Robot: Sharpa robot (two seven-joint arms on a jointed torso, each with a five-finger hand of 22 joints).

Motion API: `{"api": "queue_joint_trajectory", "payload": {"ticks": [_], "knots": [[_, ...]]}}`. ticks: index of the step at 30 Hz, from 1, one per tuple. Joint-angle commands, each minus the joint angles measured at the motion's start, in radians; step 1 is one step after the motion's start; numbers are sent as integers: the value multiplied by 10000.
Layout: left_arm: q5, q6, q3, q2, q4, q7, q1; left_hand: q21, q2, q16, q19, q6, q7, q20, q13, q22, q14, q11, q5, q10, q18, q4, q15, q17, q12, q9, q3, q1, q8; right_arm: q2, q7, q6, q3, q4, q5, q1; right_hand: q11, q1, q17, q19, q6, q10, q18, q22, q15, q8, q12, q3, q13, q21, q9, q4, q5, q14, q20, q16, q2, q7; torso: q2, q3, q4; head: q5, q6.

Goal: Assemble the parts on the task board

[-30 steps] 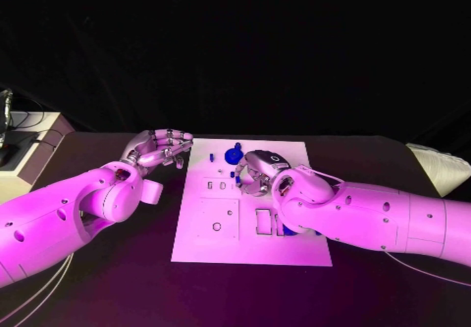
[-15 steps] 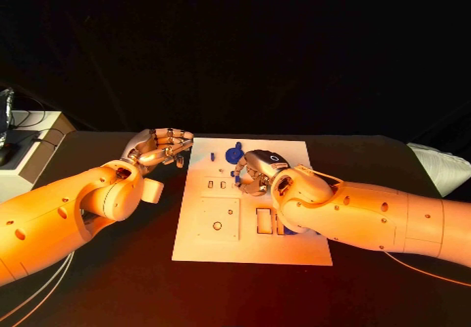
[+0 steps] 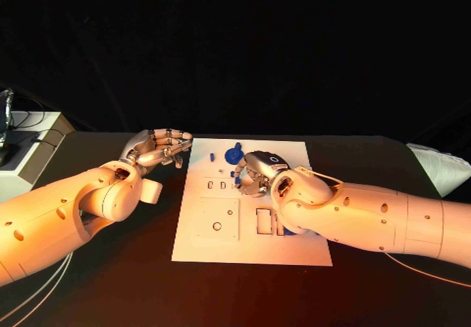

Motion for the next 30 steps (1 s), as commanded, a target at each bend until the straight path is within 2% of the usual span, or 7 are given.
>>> {"api": "queue_joint_trajectory", "payload": {"ticks": [1,6,16,23,30], "knots": [[-38,120,6,7,3,42,-3,52,21,55,31,-7,19,3,-8,2,55,-7,-25,-13,63,47,27,-10,60,13,9,-86,68,-28,197,-266,-6,65,-38,-26,-34,-54,2631,1047,-65,1031,-68,2634,3,28,22,-14,2635,22,-5,26,-75,1043,14,65,63,-20,9,4,-7,21,-14],[-43,119,6,10,-12,44,-3,59,23,59,39,-12,18,3,-13,14,60,-8,-25,-20,61,46,27,-4,60,14,15,-80,72,-79,485,-725,-6,123,131,-42,-41,-24,2631,1047,-44,1031,-68,2634,0,47,22,7,2635,22,3,3,-90,1043,15,65,81,-29,3,8,10,10,-25],[-47,107,6,-1,-38,42,-3,59,23,59,39,-12,18,3,-13,14,60,-8,-25,-20,61,46,27,-4,60,14,15,-80,72,-116,1236,-1657,-5,-61,1194,-52,-33,0,2631,1047,-90,1031,-68,2634,-5,30,22,32,2635,22,-5,-25,-126,1043,15,65,91,-13,7,5,-11,4,-14],[-49,106,6,0,-60,41,-4,58,27,61,34,-21,18,2,-21,5,59,-8,-25,-33,63,42,27,-6,60,15,26,-68,78,-111,1422,-1812,-5,-238,1392,-73,-28,6,2631,1047,-95,1031,-68,2634,-5,29,22,44,2635,22,-5,-30,-140,1043,15,65,104,-9,10,3,4,-6,-14],[-51,113,6,-1,-77,39,-5,58,27,61,34,-21,18,2,-21,5,59,-8,-25,-33,63,42,27,-6,60,15,26,-68,78,-77,1569,-1876,-5,-391,1465,-250,-25,10,2631,1047,-84,1031,-68,2634,-6,40,22,50,2635,22,-1,-40,-185,1043,15,65,109,-10,16,8,2,43,-57]]}}
